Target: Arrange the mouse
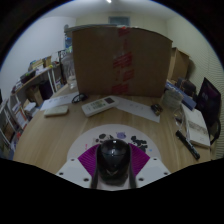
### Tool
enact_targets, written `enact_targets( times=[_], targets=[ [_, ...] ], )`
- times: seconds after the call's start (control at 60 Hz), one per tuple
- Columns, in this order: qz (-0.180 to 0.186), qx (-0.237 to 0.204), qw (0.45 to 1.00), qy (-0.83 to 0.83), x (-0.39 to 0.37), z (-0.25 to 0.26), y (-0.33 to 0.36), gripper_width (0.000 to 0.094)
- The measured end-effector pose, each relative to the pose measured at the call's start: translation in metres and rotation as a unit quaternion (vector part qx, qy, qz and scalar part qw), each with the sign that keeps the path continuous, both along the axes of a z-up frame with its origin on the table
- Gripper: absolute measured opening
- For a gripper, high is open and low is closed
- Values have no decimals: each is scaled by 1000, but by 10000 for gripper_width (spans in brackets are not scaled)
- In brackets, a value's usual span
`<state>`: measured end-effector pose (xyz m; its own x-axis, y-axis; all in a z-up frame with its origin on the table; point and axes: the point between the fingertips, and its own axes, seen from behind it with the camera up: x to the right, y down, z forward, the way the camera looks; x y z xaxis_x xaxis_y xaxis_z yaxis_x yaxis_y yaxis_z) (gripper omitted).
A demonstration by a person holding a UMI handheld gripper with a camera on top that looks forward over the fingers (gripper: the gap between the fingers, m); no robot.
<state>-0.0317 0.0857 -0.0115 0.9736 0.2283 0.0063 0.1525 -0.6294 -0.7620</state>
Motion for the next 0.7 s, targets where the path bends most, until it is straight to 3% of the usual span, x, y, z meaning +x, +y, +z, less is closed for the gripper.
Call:
enact_targets(
  times=[0.05, 0.067, 0.117, 0.133, 0.217, 0.267, 0.7],
  targets=[
    [-4, -8, 1000, 10, -1, -2, -2, 560],
    [-3, -9, 1000, 12, 0, -3, -2, 528],
    [1, -5, 1000, 19, -2, 0, -2, 587],
    [4, -5, 1000, 23, -4, 0, -4, 667],
    [10, -3, 999, 33, -6, 6, -13, 890],
    [10, 1, 999, 36, -5, 12, -22, 831],
    [20, 66, 993, 94, 55, 62, -184, 834]
  ],
)
